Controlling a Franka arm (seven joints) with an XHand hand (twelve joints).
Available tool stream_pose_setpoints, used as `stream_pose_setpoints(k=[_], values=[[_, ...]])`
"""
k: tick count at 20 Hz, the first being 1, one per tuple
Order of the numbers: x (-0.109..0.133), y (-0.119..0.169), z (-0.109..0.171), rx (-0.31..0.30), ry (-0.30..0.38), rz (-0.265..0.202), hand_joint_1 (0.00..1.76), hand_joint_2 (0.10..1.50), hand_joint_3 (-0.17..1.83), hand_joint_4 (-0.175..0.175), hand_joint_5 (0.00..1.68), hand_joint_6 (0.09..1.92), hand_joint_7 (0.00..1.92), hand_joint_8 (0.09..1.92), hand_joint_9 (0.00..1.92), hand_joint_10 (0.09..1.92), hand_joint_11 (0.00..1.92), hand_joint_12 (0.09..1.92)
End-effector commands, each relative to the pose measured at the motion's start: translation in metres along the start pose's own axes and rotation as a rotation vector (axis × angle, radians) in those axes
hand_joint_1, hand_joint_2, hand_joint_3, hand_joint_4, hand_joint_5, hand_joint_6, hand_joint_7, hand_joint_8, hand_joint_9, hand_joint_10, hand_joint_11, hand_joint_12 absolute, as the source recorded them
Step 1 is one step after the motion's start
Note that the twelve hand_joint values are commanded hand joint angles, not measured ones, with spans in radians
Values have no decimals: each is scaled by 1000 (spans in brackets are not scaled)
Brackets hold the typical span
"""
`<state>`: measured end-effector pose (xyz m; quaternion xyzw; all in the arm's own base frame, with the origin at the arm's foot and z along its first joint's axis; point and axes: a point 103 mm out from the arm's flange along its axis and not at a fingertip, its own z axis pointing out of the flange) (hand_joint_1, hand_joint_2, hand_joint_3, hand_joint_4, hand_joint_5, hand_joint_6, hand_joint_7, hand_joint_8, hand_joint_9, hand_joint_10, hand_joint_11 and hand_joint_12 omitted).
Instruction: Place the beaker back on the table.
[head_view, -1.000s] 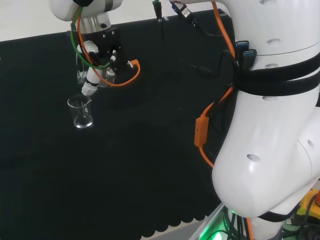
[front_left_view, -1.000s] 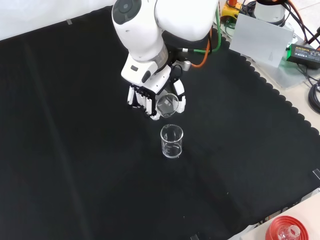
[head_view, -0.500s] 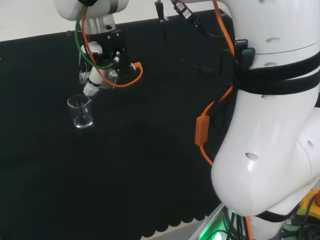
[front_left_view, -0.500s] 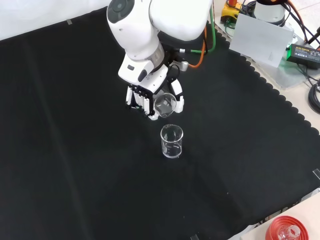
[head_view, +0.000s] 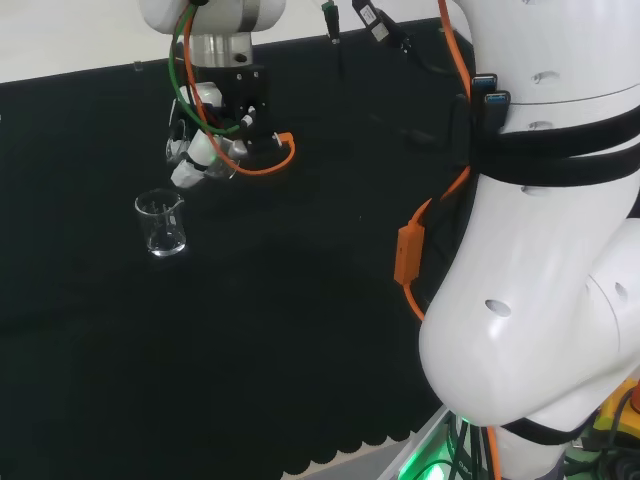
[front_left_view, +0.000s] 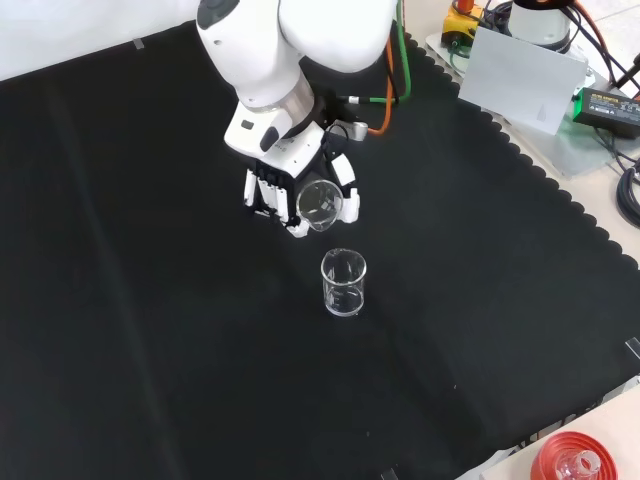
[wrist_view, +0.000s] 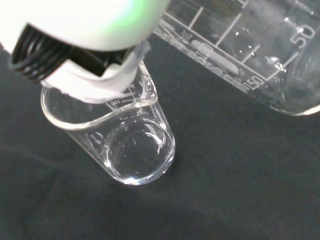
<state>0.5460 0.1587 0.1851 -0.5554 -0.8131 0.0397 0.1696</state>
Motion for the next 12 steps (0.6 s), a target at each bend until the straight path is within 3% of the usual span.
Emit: stream_pose_setpoints(k=[1, 12], values=[[-14, 2, 6, -66, 90, -22, 1313, 482, 860, 29, 1352, 583, 1684, 87, 1208, 398, 672, 1160], [-28, 14, 20, -91, 170, -59, 1313, 483, 859, 31, 1352, 584, 1683, 87, 1207, 396, 665, 1160]])
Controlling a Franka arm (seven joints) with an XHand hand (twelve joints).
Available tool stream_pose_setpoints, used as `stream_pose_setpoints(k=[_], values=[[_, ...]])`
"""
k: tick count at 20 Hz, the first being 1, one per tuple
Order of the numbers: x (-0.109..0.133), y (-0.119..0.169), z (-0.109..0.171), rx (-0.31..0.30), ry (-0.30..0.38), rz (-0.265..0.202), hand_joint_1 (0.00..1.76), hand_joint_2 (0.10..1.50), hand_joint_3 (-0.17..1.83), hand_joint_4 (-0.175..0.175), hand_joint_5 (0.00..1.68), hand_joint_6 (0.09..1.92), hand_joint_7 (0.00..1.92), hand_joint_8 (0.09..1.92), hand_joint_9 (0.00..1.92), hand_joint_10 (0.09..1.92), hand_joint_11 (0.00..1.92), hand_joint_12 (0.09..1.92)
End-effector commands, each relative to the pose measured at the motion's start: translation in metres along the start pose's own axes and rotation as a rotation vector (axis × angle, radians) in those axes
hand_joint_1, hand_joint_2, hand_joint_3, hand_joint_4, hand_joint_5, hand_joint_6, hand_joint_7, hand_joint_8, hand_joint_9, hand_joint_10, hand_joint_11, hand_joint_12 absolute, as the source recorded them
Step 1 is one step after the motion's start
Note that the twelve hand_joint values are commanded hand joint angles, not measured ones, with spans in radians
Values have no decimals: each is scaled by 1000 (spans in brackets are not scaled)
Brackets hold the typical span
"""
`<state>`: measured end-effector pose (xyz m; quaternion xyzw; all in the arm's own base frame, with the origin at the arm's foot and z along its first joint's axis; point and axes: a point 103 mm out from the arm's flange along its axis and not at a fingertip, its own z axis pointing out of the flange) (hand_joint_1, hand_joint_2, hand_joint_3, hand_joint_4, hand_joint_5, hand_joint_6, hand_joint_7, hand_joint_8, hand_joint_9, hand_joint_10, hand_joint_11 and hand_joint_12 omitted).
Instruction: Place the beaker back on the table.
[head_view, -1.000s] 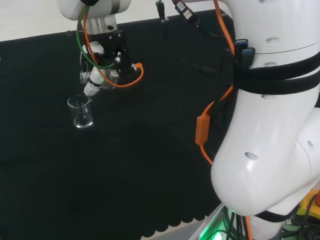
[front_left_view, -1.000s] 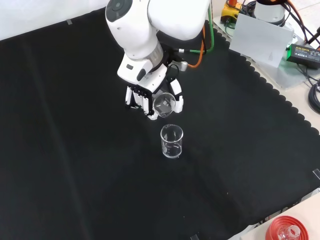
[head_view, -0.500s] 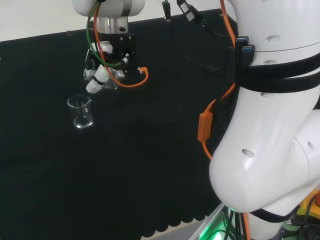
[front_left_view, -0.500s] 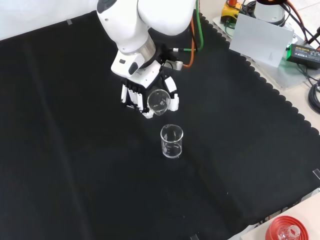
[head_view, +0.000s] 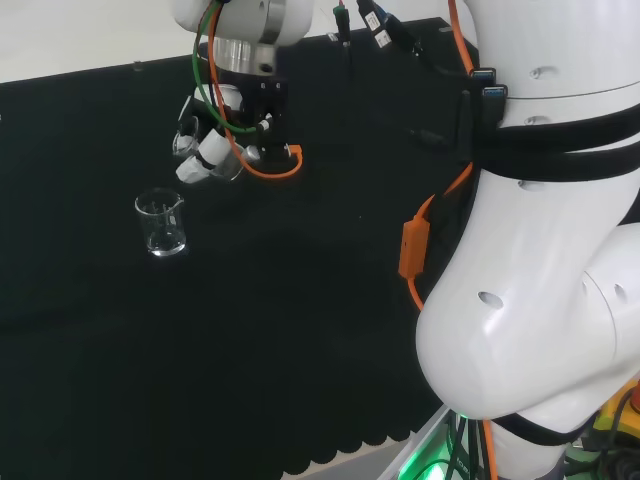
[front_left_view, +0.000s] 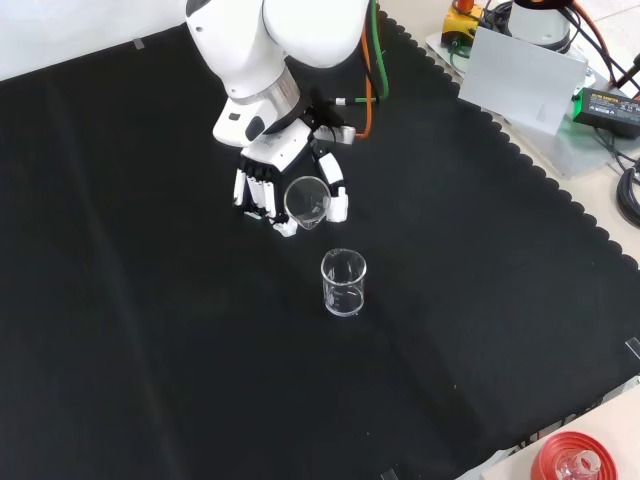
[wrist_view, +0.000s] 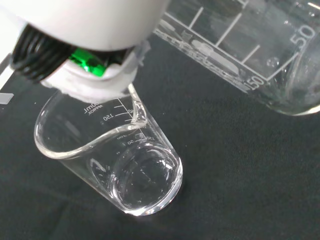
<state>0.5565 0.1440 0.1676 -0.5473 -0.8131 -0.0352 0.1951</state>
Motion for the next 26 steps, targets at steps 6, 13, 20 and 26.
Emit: stream_pose_setpoints(k=[6, 13, 20, 26], values=[[-23, 10, 28, -1, 136, -47, 1313, 484, 858, 31, 1352, 583, 1683, 87, 1206, 395, 663, 1162], [-32, 8, 32, -50, 226, -88, 1313, 484, 857, 33, 1353, 582, 1682, 87, 1206, 394, 664, 1163], [-43, 6, 36, -70, 305, -96, 1313, 488, 850, 35, 1354, 576, 1680, 87, 1208, 392, 686, 1169], [-50, 5, 46, -81, 310, -92, 1313, 492, 844, 34, 1354, 574, 1679, 87, 1210, 387, 705, 1159]])
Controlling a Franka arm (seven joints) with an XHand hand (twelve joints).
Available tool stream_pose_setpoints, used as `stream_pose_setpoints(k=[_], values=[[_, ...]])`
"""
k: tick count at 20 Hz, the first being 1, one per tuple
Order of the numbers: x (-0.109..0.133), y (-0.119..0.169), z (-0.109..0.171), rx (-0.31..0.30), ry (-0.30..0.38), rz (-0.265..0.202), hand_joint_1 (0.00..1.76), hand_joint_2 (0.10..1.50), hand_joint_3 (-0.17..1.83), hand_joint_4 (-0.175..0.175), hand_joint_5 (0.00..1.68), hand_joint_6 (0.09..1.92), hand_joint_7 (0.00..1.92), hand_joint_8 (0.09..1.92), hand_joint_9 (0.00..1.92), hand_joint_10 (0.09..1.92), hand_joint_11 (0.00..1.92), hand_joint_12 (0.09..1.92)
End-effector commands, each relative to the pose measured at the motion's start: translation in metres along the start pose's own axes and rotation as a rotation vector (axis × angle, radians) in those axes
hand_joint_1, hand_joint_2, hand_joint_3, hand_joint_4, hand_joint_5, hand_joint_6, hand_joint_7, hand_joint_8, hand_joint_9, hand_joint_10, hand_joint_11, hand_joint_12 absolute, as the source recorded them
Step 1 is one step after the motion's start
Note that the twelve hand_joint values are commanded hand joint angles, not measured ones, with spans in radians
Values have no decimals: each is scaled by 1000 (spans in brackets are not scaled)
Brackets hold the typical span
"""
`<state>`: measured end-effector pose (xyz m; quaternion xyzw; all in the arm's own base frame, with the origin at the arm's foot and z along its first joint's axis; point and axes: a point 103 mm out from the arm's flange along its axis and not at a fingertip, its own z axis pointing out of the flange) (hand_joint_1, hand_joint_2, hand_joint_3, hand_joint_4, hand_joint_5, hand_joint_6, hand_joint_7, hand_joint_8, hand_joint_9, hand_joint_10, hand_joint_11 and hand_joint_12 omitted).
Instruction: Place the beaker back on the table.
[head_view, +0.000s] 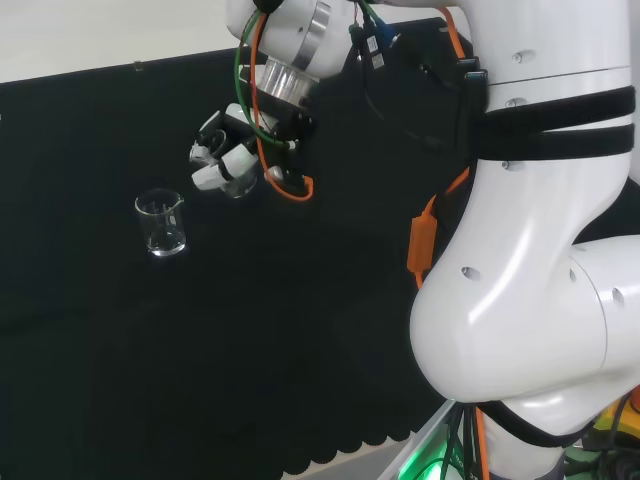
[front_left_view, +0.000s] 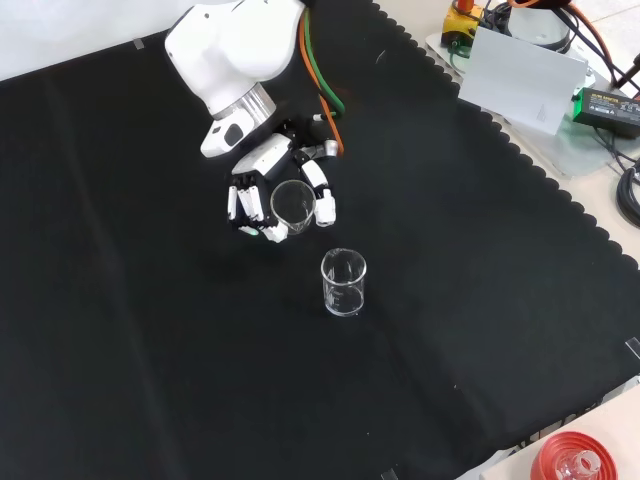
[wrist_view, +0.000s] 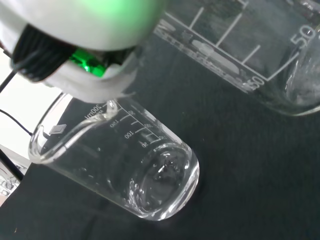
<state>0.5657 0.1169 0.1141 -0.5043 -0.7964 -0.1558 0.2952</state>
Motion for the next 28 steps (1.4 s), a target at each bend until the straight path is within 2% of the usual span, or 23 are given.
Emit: stream_pose_setpoints(k=[1, 4, 8, 18, 28], values=[[-7, -1, 6, -15, 5, -2, 1313, 494, 841, 34, 1353, 573, 1679, 87, 1211, 385, 711, 1152], [-9, -1, 10, -34, 8, -9, 1312, 496, 837, 35, 1353, 571, 1678, 87, 1213, 380, 734, 1142], [-10, 2, 14, -30, -14, -16, 1312, 497, 836, 35, 1354, 570, 1677, 87, 1213, 378, 744, 1138], [-22, 5, 26, -25, 17, 1, 1312, 498, 834, 35, 1353, 571, 1677, 87, 1212, 375, 752, 1133], [-27, 5, 28, -39, 41, -7, 1312, 499, 833, 35, 1353, 570, 1676, 87, 1213, 374, 754, 1130]])
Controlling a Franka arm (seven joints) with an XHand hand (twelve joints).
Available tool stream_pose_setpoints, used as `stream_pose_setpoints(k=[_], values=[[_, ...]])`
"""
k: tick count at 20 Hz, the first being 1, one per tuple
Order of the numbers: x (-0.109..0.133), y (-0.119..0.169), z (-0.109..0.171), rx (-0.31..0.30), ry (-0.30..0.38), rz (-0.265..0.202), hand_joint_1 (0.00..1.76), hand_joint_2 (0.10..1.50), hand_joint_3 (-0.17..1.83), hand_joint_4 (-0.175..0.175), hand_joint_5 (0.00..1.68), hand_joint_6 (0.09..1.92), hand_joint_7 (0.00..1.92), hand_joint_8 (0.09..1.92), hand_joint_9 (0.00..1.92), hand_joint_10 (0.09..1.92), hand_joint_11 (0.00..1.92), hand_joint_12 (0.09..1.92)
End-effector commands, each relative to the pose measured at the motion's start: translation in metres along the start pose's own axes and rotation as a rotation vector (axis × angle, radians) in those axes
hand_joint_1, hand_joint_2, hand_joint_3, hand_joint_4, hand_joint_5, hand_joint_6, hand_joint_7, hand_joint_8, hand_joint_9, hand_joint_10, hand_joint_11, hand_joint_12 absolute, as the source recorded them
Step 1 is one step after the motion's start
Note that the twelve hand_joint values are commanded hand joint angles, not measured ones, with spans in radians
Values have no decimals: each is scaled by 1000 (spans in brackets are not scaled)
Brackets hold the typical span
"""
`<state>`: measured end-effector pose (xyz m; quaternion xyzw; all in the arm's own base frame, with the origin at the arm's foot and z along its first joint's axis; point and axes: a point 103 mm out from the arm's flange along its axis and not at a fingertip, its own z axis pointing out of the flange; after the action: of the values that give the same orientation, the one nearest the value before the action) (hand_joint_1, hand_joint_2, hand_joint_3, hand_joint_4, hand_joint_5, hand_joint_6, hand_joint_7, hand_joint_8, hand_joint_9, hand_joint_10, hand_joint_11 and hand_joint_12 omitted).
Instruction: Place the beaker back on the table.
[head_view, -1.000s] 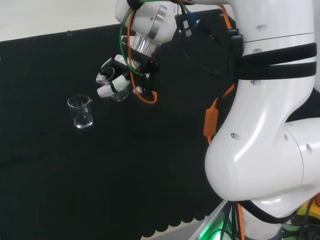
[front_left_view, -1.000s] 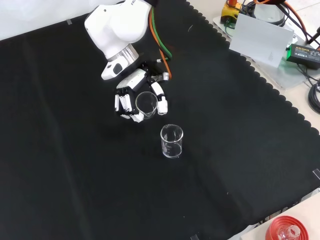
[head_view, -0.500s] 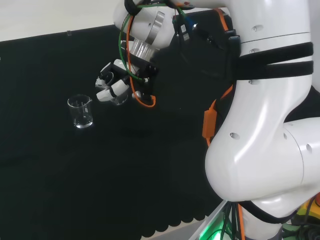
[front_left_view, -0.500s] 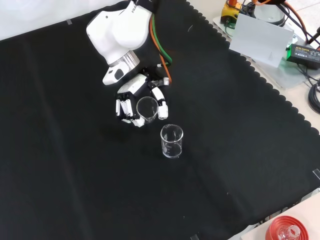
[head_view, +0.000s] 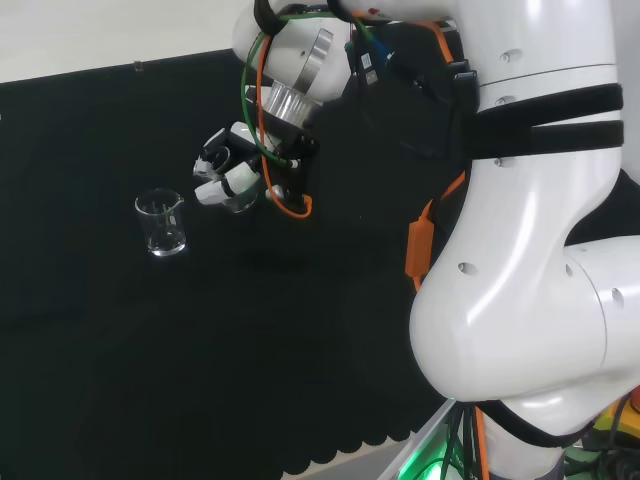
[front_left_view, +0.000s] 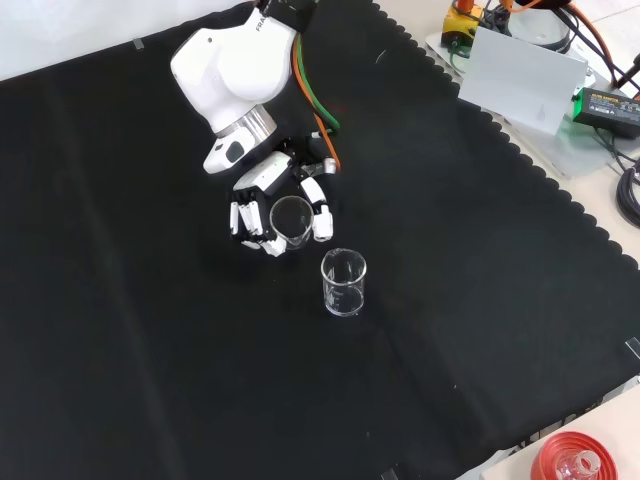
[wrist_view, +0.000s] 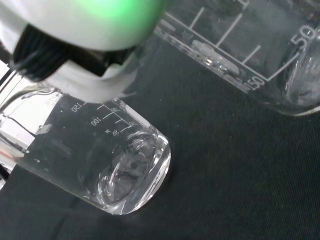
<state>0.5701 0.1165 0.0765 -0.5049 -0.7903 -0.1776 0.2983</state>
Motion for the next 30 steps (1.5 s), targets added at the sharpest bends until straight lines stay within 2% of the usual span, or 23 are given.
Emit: stream_pose_setpoints(k=[1, 17, 30], values=[[-3, 0, 0, -5, 11, 1, 1312, 499, 833, 35, 1353, 570, 1676, 87, 1213, 374, 754, 1130], [-13, 1, 5, -59, 70, 3, 1312, 499, 832, 37, 1354, 570, 1675, 87, 1211, 371, 757, 1126], [-19, -1, 6, -68, 71, -7, 1311, 505, 824, 37, 1352, 569, 1673, 87, 1206, 364, 766, 1111]])
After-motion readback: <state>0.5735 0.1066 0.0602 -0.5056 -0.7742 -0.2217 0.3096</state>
